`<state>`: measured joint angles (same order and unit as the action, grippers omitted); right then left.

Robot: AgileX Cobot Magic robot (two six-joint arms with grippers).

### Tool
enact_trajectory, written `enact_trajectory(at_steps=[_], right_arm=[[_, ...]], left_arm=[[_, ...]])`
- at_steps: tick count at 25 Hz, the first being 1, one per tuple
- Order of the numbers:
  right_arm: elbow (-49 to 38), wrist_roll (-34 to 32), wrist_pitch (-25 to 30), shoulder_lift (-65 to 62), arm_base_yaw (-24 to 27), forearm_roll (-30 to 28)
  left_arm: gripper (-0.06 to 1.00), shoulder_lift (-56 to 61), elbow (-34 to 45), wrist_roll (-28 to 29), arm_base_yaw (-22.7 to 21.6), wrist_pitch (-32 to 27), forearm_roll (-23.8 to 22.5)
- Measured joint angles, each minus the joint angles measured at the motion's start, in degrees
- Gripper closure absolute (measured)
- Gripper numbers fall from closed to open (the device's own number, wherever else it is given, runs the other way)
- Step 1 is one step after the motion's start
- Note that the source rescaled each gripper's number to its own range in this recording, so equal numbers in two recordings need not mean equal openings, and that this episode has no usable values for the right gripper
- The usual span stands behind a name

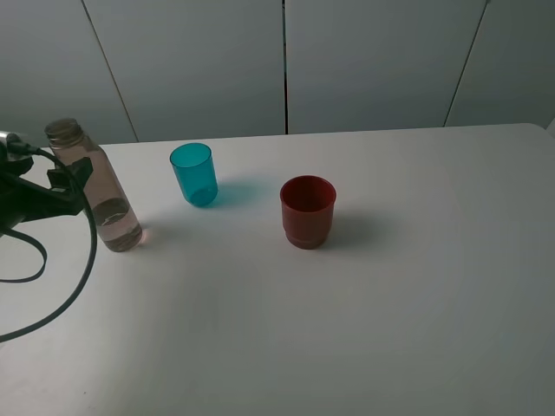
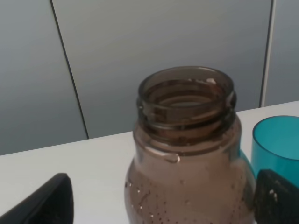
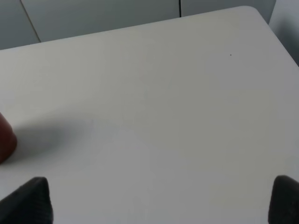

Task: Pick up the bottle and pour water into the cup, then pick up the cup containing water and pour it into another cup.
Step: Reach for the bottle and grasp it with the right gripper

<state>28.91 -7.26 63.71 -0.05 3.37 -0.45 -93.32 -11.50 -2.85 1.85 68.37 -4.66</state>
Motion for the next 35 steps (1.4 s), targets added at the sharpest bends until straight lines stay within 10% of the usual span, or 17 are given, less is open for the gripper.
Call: enact_trajectory(at_steps=[35], right_arm=[[0.00, 0.00, 0.00, 0.00, 0.00, 0.00]], left_arm=[[0.01, -18.24, -14.68, -0.24, 0.09, 1.13, -7.71]])
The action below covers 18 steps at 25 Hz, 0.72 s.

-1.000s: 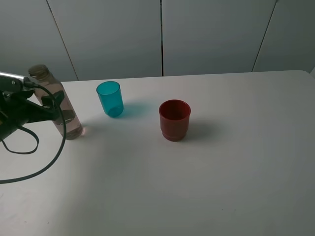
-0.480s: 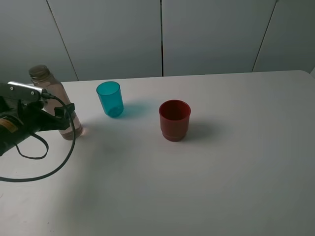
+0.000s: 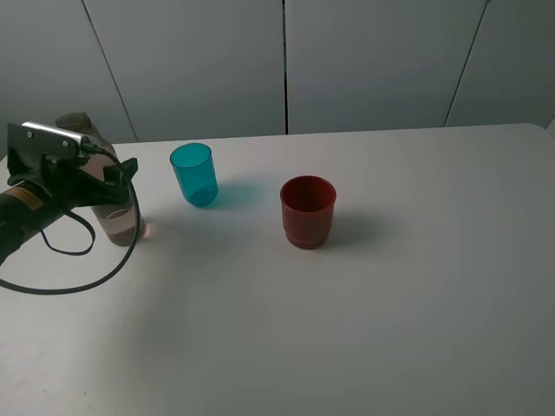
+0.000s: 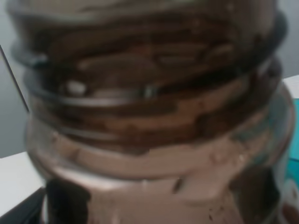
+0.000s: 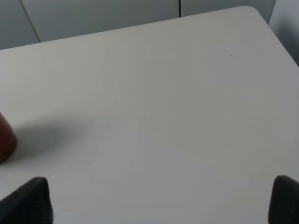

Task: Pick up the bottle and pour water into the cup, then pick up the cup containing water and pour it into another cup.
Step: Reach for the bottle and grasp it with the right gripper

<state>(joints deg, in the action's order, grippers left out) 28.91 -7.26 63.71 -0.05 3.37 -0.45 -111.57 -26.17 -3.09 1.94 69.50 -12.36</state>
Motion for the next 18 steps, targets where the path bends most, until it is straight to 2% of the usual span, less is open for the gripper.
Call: enact_trajectory(at_steps=[13, 14, 15, 17, 18], right_arm=[[0.00, 0.00, 0.00, 0.00, 0.00, 0.00], [0.00, 0.00, 0.00, 0.00, 0.00, 0.00], [0.00, 0.00, 0.00, 0.00, 0.00, 0.00], [0.00, 0.00, 0.00, 0.00, 0.00, 0.00], [0.00, 0.00, 0.00, 0.00, 0.00, 0.00]], left_arm=[[0.01, -5.08, -1.50, 0.00, 0.00, -0.21, -0.31], [0.09, -5.08, -1.75, 0.00, 0.00, -0.22, -0.31], [0.30, -5.08, -2.03, 0.00, 0.00, -0.22, -0.31], [0.94, -5.08, -2.14, 0.00, 0.00, -0.22, -0.45], [0.94, -5.08, -2.14, -0.12, 0.00, -0.22, -0.46]])
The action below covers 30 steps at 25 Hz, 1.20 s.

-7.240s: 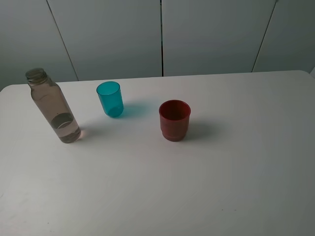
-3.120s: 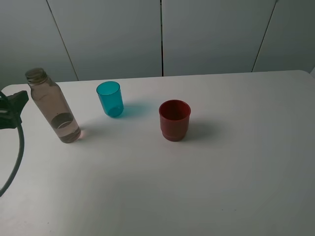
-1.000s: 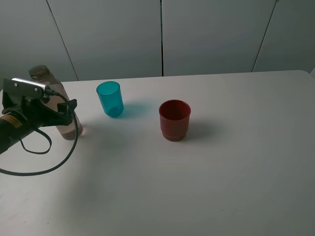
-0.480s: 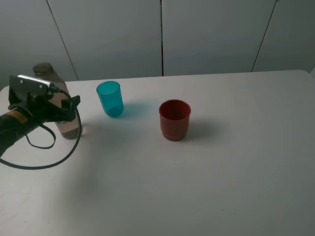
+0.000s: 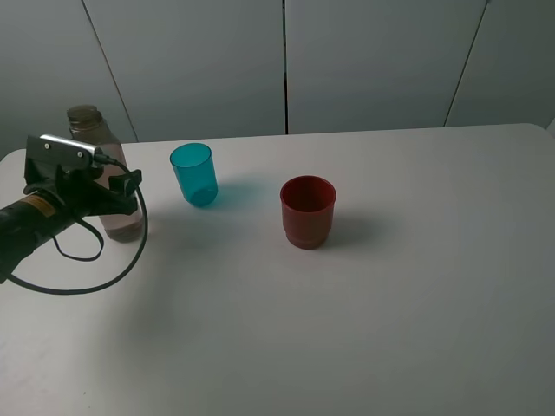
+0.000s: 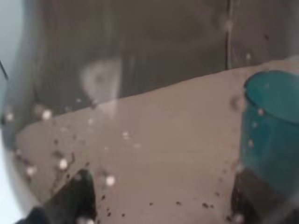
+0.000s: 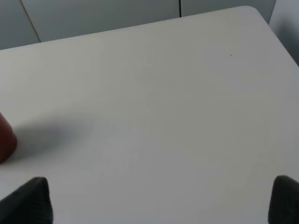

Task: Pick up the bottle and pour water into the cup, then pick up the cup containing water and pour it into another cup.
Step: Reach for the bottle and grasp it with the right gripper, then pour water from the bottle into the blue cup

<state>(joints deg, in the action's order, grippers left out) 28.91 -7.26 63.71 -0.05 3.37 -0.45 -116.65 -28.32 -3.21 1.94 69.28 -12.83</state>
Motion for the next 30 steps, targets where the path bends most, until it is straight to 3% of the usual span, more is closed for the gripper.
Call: enact_trajectory(at_steps=[8, 22, 26, 30], right_arm=[[0.00, 0.00, 0.00, 0.00, 0.00, 0.00], [0.00, 0.00, 0.00, 0.00, 0.00, 0.00], [0.00, 0.00, 0.00, 0.00, 0.00, 0.00], [0.00, 0.00, 0.00, 0.00, 0.00, 0.00]], left_arm=[[0.94, 0.00, -0.10, 0.14, 0.00, 0.00, -1.00], [0.94, 0.21, -0.10, 6.03, 0.00, -0.41, -1.46], [0.94, 5.10, -0.10, 8.42, 0.00, -5.31, -1.79], [0.94, 13.34, -1.67, 6.62, 0.14, -18.28, -0.53]])
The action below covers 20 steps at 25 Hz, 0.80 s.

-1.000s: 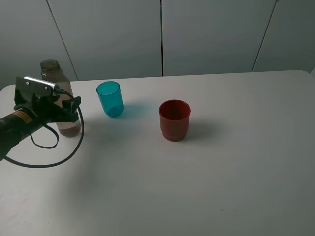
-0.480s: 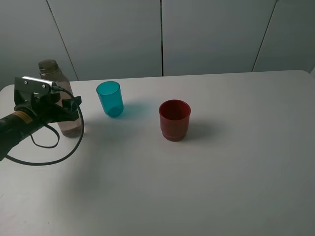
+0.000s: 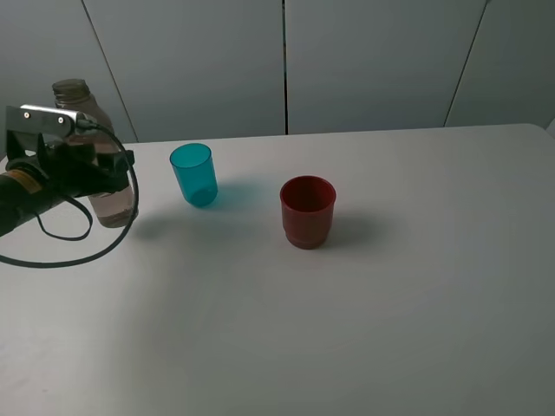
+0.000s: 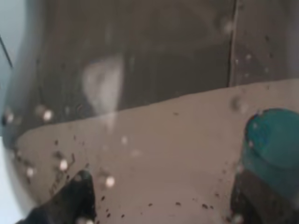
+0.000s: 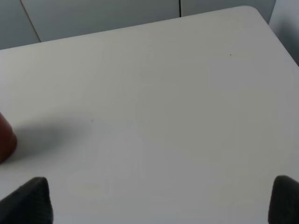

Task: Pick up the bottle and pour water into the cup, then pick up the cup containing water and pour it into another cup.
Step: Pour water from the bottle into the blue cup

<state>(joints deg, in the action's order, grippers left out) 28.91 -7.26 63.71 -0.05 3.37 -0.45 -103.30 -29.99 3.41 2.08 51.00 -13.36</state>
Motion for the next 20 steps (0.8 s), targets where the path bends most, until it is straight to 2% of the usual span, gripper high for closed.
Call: enact_trajectory(at_steps=[4, 9, 14, 20], right_arm=[[0.00, 0.00, 0.00, 0.00, 0.00, 0.00], [0.00, 0.00, 0.00, 0.00, 0.00, 0.00], [0.00, 0.00, 0.00, 0.00, 0.00, 0.00], [0.00, 0.00, 0.00, 0.00, 0.00, 0.00]], left_arm=[[0.94, 4.40, -4.51, -1.67, 0.00, -18.23, -1.16], [0.94, 4.96, -10.12, -5.85, 0.22, -33.40, -2.49], [0.94, 4.96, -15.07, -13.01, 0.41, -42.10, -3.02], [0.94, 4.22, -19.80, -15.63, 0.41, -48.33, -9.25]])
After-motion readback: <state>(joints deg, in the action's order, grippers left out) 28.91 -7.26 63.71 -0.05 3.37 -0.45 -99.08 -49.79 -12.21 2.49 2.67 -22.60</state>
